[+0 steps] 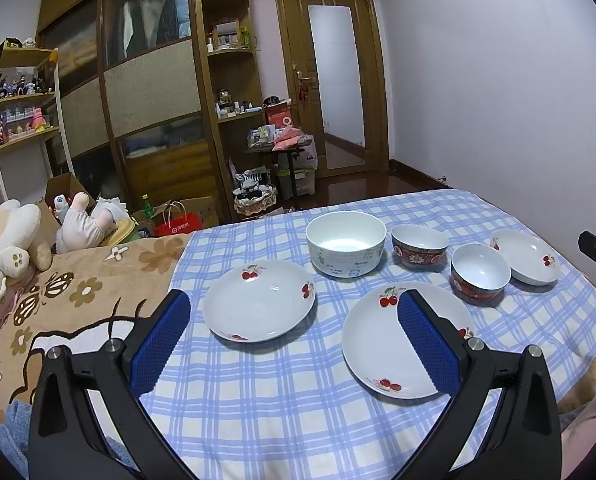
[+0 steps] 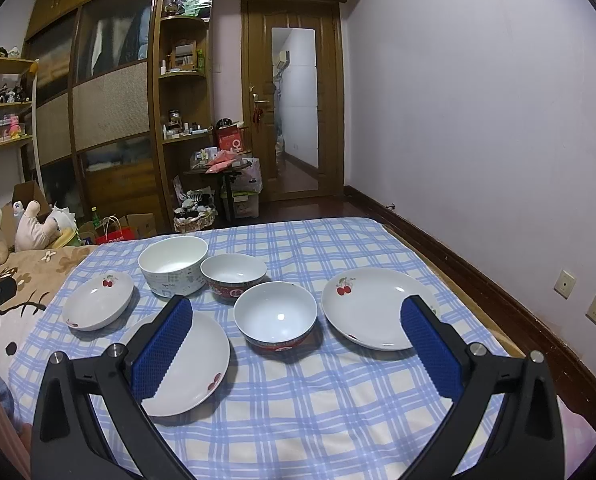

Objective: Organize plates and bowls

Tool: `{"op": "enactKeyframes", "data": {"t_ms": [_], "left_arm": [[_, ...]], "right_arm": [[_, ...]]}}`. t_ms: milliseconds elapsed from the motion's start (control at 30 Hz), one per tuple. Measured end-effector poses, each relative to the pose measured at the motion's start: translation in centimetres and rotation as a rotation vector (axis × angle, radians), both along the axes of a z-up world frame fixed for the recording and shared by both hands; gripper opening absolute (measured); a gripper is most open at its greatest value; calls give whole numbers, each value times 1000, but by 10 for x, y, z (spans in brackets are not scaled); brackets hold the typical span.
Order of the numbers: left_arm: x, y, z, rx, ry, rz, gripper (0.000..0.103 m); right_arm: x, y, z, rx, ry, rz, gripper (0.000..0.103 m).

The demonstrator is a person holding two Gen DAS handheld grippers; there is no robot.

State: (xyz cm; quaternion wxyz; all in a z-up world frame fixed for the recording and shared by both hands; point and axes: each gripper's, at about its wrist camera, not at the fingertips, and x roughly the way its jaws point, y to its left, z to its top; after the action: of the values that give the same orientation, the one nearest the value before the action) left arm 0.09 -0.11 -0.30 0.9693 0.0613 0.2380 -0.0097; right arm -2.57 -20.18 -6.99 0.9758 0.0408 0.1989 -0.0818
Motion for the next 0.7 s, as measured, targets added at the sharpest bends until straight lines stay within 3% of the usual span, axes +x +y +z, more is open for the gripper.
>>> {"op": "enactKeyframes", "data": {"t_ms": [700], "left_arm": [[-4,2,2,2,-10,8,102]], "right_arm": [[0,-1,-2,-6,7,-1,103]]}}
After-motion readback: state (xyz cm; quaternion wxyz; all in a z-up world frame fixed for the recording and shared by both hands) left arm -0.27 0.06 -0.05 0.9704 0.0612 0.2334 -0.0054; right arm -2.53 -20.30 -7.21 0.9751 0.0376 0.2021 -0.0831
